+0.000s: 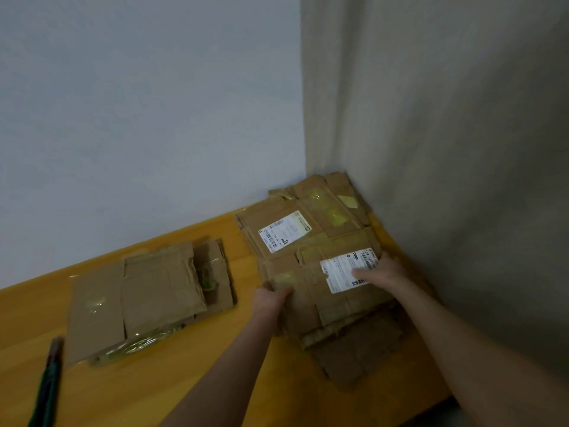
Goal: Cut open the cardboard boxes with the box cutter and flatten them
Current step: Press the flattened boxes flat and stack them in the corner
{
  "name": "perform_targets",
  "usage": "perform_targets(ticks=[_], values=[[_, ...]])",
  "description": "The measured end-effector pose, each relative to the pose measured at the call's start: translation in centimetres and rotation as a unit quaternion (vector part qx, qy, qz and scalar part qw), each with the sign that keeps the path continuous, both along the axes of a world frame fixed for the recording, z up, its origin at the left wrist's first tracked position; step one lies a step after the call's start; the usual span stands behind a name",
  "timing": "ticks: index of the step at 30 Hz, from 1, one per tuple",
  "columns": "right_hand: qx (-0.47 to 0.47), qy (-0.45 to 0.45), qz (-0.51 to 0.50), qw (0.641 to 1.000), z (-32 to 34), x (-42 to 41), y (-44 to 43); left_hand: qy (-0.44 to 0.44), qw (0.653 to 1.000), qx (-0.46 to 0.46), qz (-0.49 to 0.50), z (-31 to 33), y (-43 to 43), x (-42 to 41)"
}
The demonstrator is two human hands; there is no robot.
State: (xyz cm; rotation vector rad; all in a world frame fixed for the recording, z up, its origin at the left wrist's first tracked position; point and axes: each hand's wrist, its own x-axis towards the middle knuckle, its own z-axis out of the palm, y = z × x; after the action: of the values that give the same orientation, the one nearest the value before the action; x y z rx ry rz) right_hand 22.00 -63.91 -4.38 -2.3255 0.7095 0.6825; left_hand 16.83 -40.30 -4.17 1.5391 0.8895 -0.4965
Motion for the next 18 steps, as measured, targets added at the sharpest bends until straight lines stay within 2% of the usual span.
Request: perform_targets(ticks=[2, 5, 10, 14, 18], values=[[0.021, 0.004, -0.002, 1.0, -0.1, 0.6, -0.3, 0.013, 0.998, -0.042, 0.043, -0.1, 0.0, -0.1], [0.066, 0.007, -0.007, 0.998, -1.2, 1.3, -1.0, 0.019, 0.997, -0.046, 0.06, -0.2, -0.6, -0.2], [0.012, -0.021, 0.022, 0.999, -1.5, 1.0, -0.7, 0.013, 0.994, -0.038, 0.104, 0.1, -0.8, -0.9], [0.041, -0.049, 0.024, 0.998, -0.8, 0.8, 1.1, -0.057, 0.988, -0.005, 0.142, 1.3, 0.5, -1.5], [0.142, -0.112, -0.014, 0.983, 1.1, 0.9, 2.1, -0.129, 0.978, 0.053, 0.156, 3.3, 1.9, -1.8]])
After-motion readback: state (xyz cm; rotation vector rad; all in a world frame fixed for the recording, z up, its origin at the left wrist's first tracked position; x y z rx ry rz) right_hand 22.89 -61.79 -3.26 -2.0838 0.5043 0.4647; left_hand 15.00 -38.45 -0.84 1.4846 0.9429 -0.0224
